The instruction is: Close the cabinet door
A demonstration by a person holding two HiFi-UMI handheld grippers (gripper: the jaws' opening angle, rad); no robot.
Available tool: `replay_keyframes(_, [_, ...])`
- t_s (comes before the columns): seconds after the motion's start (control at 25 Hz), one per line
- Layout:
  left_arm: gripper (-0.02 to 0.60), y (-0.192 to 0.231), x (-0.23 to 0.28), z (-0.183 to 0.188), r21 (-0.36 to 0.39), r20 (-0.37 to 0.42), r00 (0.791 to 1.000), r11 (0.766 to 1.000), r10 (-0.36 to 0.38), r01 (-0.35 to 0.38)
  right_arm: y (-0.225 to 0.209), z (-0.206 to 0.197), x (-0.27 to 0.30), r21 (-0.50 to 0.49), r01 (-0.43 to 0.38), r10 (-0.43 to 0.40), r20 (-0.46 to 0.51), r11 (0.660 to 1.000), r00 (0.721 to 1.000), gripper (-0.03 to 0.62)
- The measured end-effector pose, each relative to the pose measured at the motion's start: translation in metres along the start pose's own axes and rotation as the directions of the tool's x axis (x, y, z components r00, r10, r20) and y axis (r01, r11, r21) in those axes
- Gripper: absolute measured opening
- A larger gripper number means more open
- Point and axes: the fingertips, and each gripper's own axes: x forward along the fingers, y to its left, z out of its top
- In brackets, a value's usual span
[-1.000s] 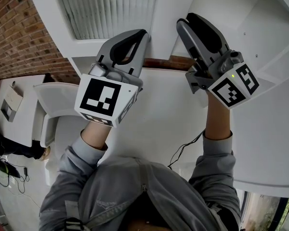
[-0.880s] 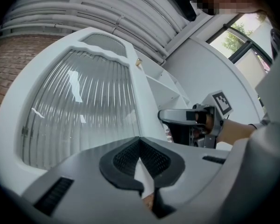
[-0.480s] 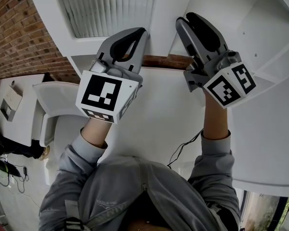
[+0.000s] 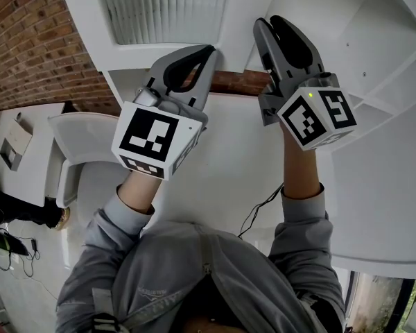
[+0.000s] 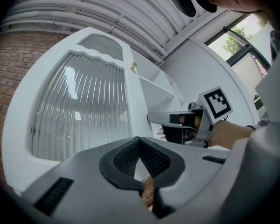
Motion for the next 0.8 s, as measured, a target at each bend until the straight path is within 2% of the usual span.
replay_keyframes(0.2, [0.006, -0.011, -0.027, 0.003, -0.019, -0.002, 1.0, 1.0, -0.02, 0.02, 0.003, 0.001, -0.001, -0.051, 0.084, -0.085, -0.023, 0.995, 0.996, 0.113])
replay_keyframes(0.48, [0.006, -0.005, -0.07, -0.003, -0.032, -0.028, 1.0, 0.999, -0.006, 0.005, 0.018, -0.007, -0.011, -0.129, 0.176, -0.187, -0.083, 0.976, 0.979, 0.058])
replay_keyframes(0.64, [0.006, 0.001, -0.096, -0.005, -0.049, -0.03, 1.0, 0.999, -0.002, 0.0, 0.041, -0.017, -0.025, -0.132, 0.209, -0.223, -0.105, 0.969, 0.969, 0.032])
replay_keyframes(0.8, [0.006, 0.005, -0.12, -0.004, -0.07, -0.028, 1.0, 0.998, -0.004, 0.002, 0.073, -0.032, -0.04, -0.091, 0.215, -0.226, -0.137, 0.972, 0.965, 0.026])
